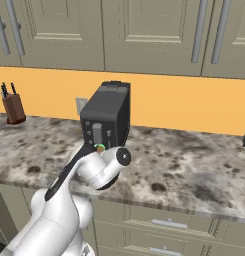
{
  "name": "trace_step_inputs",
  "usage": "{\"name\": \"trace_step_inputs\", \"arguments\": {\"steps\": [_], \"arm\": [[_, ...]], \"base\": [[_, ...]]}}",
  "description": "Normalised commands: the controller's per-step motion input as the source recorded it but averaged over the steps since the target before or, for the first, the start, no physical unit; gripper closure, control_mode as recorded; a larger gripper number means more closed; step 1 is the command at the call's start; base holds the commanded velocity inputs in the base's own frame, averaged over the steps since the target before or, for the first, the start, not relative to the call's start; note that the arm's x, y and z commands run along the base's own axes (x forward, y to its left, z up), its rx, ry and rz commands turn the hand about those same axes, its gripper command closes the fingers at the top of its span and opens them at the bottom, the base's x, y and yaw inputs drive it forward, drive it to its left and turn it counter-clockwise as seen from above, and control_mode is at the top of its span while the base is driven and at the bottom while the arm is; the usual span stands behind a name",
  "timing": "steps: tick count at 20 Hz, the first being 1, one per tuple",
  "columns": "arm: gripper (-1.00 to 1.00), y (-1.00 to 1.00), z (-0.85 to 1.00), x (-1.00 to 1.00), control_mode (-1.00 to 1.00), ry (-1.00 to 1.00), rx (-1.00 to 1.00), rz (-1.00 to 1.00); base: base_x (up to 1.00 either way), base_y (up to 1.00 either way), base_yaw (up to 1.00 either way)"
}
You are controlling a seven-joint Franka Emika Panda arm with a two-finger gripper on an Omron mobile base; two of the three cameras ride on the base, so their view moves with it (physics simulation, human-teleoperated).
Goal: Pick up the brewed coffee from the coffee machine and place it next to the breakfast plate on the dining counter.
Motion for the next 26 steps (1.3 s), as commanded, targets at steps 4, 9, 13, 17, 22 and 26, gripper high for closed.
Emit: {"name": "trace_step_inputs", "arguments": {"steps": [4, 9, 13, 17, 22, 26], "arm": [[-1.0, -0.09, -0.03, 0.13, -1.0, -0.02, 0.07, 0.11], [-1.0, -0.07, 0.0, 0.15, -1.0, -0.02, 0.08, 0.1], [-1.0, 0.0, -0.01, 0.19, -1.0, 0.0, 0.07, 0.03], [-1.0, 0.0, -0.03, 0.29, -1.0, 0.0, 0.03, 0.0], [-1.0, -0.03, -0.16, 0.31, -1.0, 0.0, 0.0, 0.0], [-1.0, -0.08, -0.23, 0.34, -1.0, 0.0, 0.0, 0.0]], "base": [[0.0, 0.0, 0.0], [0.0, 0.0, 0.0], [0.0, 0.0, 0.0], [0.0, 0.0, 0.0], [0.0, 0.0, 0.0], [0.0, 0.0, 0.0]]}}
